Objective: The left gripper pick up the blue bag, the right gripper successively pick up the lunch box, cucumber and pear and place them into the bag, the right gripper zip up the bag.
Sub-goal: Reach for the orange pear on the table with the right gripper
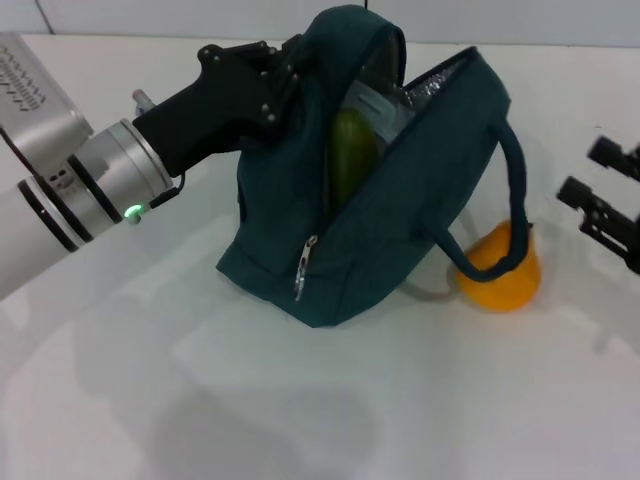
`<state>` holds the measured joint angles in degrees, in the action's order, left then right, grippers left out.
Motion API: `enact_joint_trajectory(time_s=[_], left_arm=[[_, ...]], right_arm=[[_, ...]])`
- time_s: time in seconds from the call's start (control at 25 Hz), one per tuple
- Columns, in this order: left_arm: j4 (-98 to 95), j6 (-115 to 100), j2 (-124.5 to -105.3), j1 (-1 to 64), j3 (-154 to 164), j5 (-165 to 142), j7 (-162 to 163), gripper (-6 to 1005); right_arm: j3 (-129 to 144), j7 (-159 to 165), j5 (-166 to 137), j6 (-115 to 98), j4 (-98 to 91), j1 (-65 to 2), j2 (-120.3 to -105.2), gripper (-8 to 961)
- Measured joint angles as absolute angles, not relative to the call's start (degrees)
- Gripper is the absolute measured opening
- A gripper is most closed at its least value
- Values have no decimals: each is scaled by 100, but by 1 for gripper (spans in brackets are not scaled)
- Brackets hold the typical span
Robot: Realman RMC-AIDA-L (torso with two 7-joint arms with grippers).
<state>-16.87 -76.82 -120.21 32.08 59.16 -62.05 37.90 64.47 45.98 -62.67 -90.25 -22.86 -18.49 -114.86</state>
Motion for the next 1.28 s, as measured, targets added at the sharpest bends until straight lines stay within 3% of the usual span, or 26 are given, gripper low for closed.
enact_joint_trajectory(time_s=[0.12,0.32,1.28], left_arm=[[-1687,-7617,-12022,3216,5915,-6205,3727,76],[-1678,-7523,-12035,3213,5911,-6204,3724,76],[-1538,-7478,-12040,3357,5915,-6205,3718,77]], right_arm=[[6402,4476,-6268,-9001,-2120,-1682,-11450,565],[6223,4396,-6243,-8722,-1927,-1672,-11386,565],[6450,4435,-7162,-7983,-1907,-2310,-11494,560]])
